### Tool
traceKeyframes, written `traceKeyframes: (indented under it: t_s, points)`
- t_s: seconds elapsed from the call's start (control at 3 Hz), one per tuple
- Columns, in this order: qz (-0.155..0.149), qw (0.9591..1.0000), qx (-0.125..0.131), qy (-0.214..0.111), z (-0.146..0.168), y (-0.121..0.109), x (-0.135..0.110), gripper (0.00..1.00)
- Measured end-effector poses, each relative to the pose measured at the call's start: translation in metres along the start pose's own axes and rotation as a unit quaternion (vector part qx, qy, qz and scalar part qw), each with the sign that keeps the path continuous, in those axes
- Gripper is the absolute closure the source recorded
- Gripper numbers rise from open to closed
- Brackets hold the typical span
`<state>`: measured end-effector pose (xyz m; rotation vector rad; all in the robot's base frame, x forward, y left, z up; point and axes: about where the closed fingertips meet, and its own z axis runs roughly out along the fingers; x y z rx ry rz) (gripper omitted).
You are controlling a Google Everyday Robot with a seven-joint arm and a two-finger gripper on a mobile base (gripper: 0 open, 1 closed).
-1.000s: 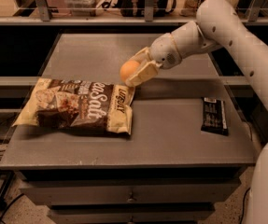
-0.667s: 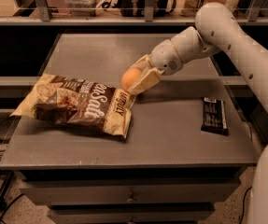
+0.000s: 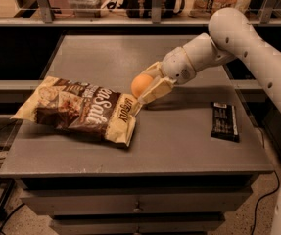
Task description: Move orange near brown chip bag
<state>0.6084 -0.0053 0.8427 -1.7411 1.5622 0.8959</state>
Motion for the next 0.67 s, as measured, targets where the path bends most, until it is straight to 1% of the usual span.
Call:
traceKeyframes:
  t_s: [0.33,0.67]
  points:
    - [0.000,1.0000,-0.001,0.000,0.0025,-0.0003,-0.0002,0.00]
    - [0.000,1.0000,-0.001,0.000,0.0025,-0.0003,-0.0002,0.00]
